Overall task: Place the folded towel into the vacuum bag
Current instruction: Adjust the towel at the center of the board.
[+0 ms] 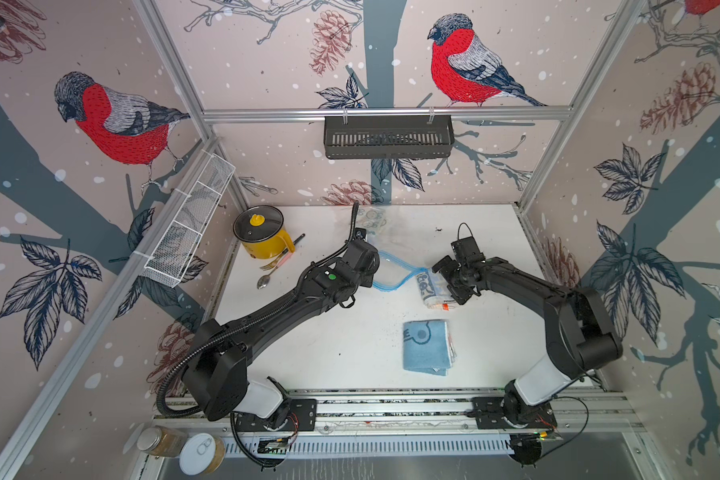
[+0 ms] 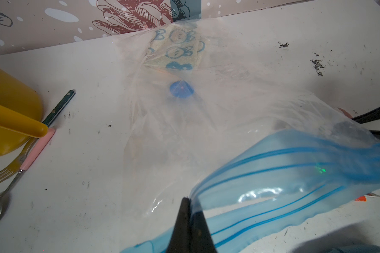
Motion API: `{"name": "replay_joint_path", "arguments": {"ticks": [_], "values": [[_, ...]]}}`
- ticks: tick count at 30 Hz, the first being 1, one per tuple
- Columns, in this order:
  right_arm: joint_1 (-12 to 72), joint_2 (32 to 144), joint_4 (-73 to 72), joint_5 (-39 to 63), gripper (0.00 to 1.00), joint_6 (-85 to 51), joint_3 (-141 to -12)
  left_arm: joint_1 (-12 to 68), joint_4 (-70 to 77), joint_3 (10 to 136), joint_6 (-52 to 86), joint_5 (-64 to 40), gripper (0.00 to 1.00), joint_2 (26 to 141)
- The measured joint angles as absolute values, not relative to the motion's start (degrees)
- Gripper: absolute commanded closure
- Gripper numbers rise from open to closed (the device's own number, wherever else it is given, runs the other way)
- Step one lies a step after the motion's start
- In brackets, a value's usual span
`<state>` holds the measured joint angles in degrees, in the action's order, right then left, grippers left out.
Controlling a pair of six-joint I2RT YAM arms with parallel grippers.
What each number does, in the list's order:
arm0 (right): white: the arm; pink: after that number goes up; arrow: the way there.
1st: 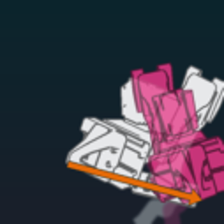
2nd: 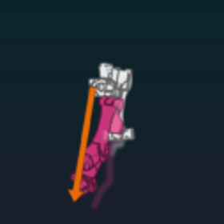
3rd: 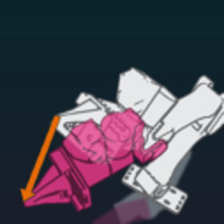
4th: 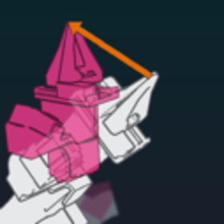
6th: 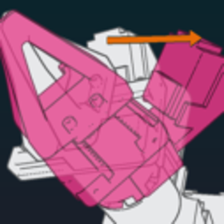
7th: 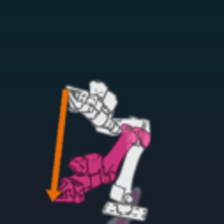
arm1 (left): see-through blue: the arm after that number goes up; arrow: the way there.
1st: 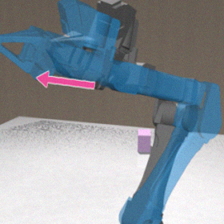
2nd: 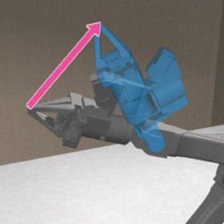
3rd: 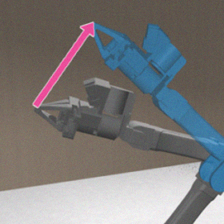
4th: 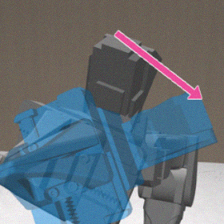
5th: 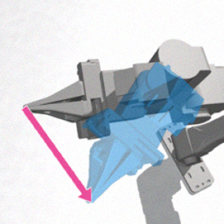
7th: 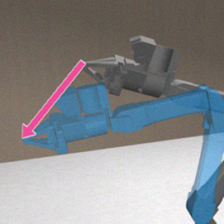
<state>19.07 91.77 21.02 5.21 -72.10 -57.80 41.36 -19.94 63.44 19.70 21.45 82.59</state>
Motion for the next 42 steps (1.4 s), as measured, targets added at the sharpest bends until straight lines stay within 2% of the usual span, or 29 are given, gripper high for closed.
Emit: {"name": "replay_joint_path", "arguments": {"ticks": [3,9,13,24,32,42], "values": [[18.63,88.92,22.85,2.50,0.00,-69.36,-60.95,41.34,-19.94,63.20,19.70,22.15,1.00,82.26],[18.63,90.02,25.93,-0.16,0.04,-48.10,-67.42,41.30,-19.92,63.11,19.75,22.48,1.00,81.87],[19.64,93.06,28.99,-2.20,0.05,-37.12,-66.96,41.23,-19.94,63.00,20.05,22.48,1.00,81.78],[22.04,101.21,29.98,-2.94,0.09,-23.97,-65.28,41.19,-19.92,62.96,20.18,22.41,1.00,81.45],[21.26,106.61,30.46,-0.84,0.21,-25.43,-67.81,41.19,-19.92,62.96,20.58,22.44,1.00,81.45],[19.57,100.84,22.59,1.74,0.16,-46.89,-59.75,41.19,-19.92,62.96,20.78,22.28,1.00,80.97]]}}
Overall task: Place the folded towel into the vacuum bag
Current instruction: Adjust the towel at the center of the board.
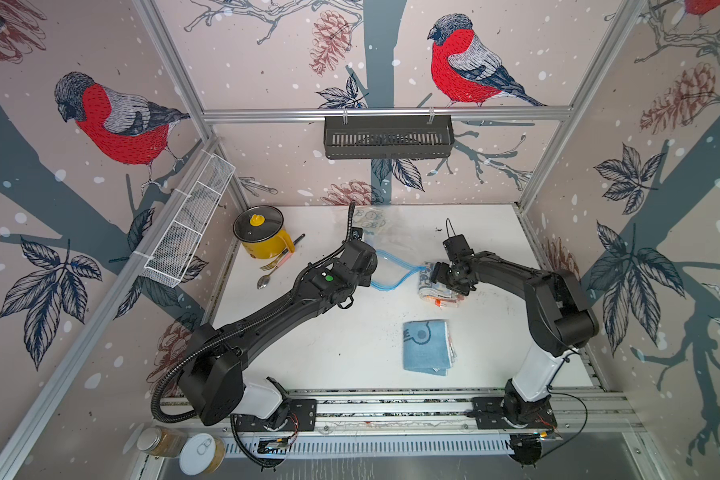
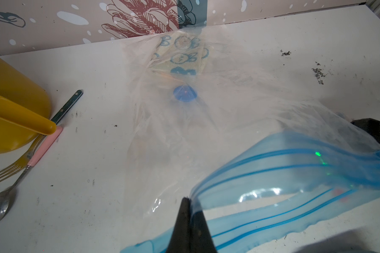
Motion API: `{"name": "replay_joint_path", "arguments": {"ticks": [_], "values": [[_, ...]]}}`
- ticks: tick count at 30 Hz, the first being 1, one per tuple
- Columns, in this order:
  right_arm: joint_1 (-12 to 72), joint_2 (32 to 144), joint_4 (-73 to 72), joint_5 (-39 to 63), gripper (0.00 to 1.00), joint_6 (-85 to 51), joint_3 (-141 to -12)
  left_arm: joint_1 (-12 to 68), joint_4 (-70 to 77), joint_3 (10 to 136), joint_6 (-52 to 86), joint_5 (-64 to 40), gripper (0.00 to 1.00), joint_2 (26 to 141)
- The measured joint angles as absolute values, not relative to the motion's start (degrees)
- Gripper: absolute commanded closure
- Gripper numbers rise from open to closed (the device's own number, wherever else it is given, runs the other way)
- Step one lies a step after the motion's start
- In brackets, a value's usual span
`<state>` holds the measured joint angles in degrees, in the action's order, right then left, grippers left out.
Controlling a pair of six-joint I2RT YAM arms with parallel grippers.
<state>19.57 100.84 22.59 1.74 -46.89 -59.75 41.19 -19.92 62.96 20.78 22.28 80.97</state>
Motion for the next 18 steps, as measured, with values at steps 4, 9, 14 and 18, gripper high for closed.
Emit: {"name": "replay_joint_path", "arguments": {"ticks": [4,9,14,18], "values": [[20.27,95.98,23.59,4.56,0.01,-56.53,-56.71,41.19,-19.92,62.94,20.95,22.24,1.00,80.79],[20.16,90.24,24.10,4.32,0.01,-57.14,-58.72,41.15,-19.92,62.81,20.97,22.02,1.00,80.84],[15.07,85.82,26.39,2.76,0.03,-54.00,-56.80,41.15,-19.92,62.81,20.95,21.04,1.00,81.36],[12.21,84.66,28.67,2.48,0.07,-50.59,-53.36,41.15,-19.75,62.81,20.91,19.31,1.00,82.04]]}}
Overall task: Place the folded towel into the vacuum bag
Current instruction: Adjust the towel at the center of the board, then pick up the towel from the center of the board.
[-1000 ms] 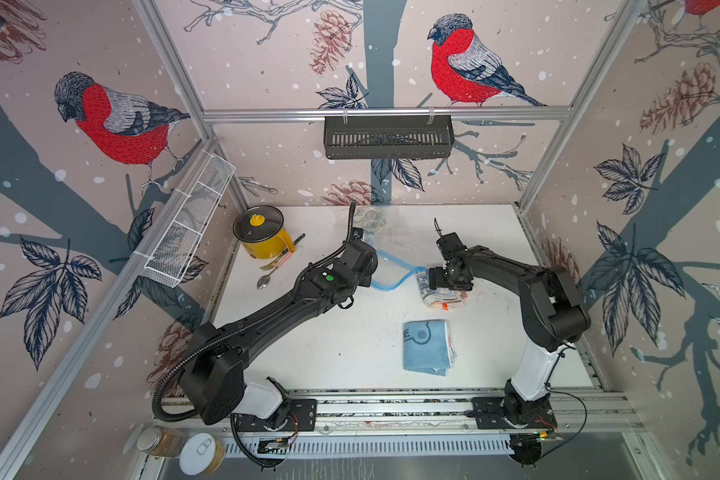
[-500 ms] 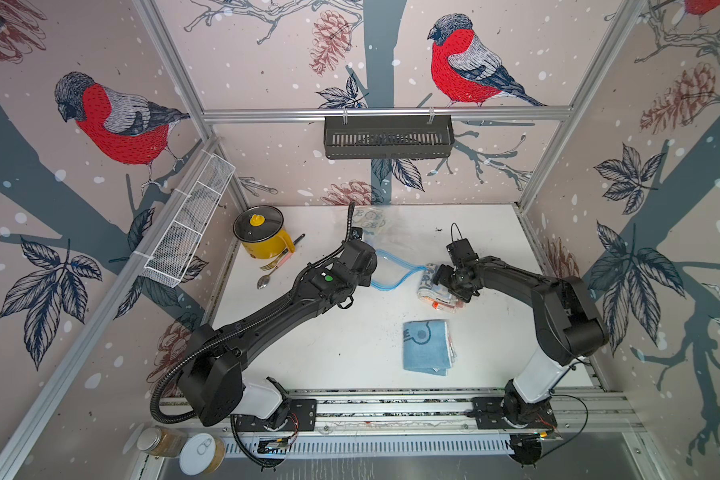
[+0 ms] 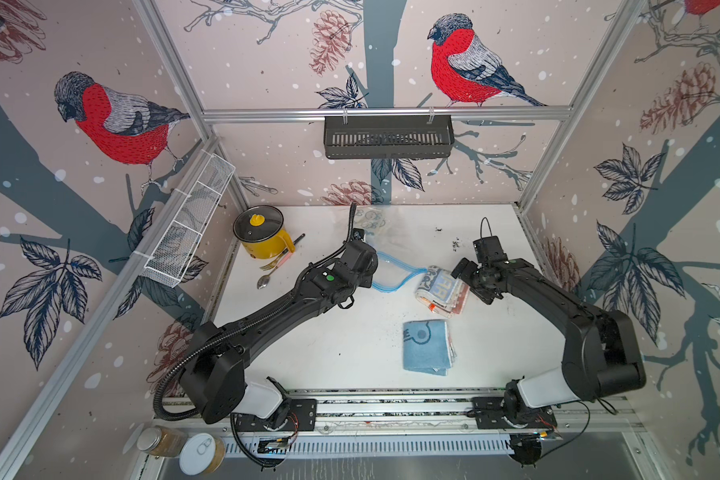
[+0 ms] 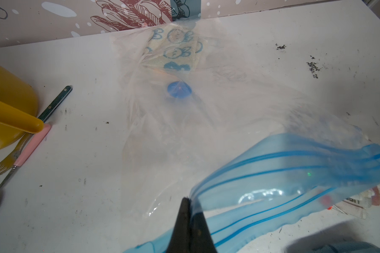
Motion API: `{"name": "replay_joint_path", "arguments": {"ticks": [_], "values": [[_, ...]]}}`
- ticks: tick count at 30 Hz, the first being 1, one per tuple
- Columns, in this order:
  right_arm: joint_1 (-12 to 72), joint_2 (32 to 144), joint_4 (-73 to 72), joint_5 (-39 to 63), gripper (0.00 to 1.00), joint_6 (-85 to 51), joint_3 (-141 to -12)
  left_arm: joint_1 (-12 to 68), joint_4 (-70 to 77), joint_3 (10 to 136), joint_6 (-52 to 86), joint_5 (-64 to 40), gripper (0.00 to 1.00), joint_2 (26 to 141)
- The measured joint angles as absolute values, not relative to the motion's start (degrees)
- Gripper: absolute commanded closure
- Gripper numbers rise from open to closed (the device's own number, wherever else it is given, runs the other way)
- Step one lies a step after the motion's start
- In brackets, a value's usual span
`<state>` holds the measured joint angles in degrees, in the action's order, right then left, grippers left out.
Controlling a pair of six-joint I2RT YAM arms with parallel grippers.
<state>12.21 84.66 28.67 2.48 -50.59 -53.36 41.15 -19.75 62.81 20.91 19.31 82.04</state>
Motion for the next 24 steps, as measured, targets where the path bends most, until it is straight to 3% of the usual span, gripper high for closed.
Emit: {"name": "replay_joint_path", "arguments": {"ticks": [14,19,24], "values": [[15.49,95.74,27.14,5.87,0.25,-44.82,-53.93,41.15,-19.68,63.26,20.51,16.05,1.00,84.01],[15.57,97.14,24.82,5.54,0.40,-44.40,-53.58,41.15,-19.68,63.26,20.49,16.12,1.00,84.16],[15.53,98.37,18.72,6.00,0.62,-43.70,-52.75,41.15,-19.70,63.33,20.49,16.29,1.00,84.49]]}}
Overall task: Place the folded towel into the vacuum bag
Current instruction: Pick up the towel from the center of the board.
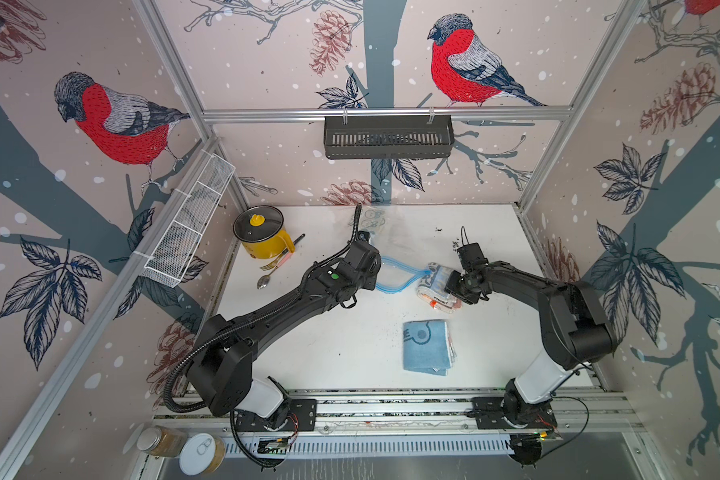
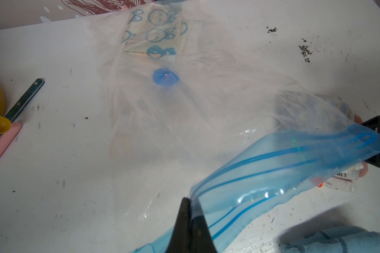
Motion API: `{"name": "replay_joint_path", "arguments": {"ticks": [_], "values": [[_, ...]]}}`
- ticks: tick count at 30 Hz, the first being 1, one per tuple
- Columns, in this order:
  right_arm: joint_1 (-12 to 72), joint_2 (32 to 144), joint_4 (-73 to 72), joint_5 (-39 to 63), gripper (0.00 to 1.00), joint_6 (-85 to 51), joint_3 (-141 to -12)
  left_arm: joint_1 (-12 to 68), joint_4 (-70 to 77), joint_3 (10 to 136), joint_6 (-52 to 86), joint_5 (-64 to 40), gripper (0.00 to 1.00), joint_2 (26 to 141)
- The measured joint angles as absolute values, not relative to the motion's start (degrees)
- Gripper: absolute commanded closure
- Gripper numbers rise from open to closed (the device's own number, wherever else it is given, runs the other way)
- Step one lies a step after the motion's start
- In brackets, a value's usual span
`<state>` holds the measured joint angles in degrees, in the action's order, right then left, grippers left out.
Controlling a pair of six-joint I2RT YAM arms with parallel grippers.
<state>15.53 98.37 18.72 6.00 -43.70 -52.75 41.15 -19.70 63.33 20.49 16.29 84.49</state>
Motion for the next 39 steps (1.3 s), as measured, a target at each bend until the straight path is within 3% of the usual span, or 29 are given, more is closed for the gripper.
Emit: {"name": "replay_joint_path", "arguments": {"ticks": [11,39], "values": [[12.12,96.86,8.88,13.54,0.96,-42.13,-48.69,41.15,-19.70,63.46,20.49,16.49,1.00,85.47],[-4.95,72.18,11.86,37.80,0.99,-36.07,-43.94,41.15,-20.36,67.61,25.91,16.10,1.00,89.21]]}}
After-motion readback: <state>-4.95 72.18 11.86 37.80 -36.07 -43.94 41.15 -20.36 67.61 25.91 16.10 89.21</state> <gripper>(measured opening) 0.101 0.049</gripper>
